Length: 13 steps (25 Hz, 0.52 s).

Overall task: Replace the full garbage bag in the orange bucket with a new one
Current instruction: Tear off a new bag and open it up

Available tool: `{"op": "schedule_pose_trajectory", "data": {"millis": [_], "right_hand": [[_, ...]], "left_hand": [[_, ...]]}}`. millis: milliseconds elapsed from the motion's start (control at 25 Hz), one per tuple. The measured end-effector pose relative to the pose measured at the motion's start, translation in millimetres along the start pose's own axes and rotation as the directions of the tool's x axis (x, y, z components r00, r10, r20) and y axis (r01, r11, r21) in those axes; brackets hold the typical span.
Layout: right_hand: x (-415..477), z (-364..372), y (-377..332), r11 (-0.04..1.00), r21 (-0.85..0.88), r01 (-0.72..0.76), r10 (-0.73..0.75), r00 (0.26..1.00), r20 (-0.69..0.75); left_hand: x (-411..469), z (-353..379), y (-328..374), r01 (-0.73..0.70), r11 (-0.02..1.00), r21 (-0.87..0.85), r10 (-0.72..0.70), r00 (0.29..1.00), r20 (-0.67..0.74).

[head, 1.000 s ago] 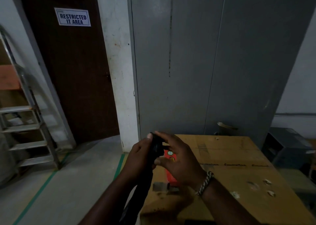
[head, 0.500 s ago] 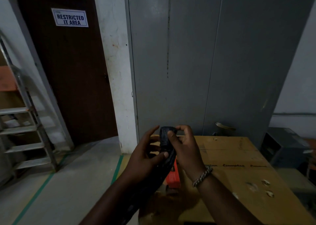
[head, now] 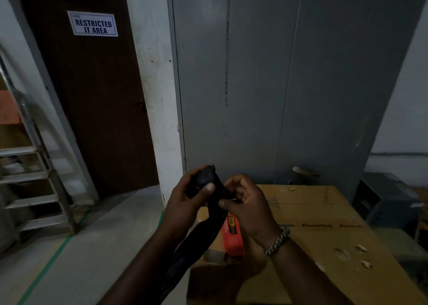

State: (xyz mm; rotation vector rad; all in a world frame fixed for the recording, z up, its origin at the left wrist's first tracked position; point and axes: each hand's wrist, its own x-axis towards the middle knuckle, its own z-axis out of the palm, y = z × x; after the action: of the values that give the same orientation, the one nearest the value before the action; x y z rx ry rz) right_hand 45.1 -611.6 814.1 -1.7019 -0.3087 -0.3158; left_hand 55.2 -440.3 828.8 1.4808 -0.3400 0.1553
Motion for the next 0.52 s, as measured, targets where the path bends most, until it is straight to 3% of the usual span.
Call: {"op": "schedule_pose_trajectory", "data": {"millis": [240,360,440,520], "right_hand": [[-2.1,9.6,8.3,0.984,-0.165,0.066,-0.059,0.997,0.052],[-1.6,13.8,2.0,0.981,-0.181,0.070,-0.068,0.998,0.018],[-0.6,15.0,-5.2,0.973,-0.210,0.094,-0.105,0.994,-0.041],[2.0,13.6,-11.3,0.966,-0.220,0.139,-0.142,0.990,-0.001]], "left_hand": [[8.3,4.8,10.8,-0.020,1.000,0.008,0.021,0.996,-0.087],[7.7,9.7,15.2,0.054,0.999,-0.002,-0.053,0.981,-0.188],[8.1,11.6,15.1,0.092,0.996,0.006,-0.090,0.981,-0.171],[8.1,12.7,16.4,0.107,0.993,0.041,-0.101,0.988,-0.119]]}}
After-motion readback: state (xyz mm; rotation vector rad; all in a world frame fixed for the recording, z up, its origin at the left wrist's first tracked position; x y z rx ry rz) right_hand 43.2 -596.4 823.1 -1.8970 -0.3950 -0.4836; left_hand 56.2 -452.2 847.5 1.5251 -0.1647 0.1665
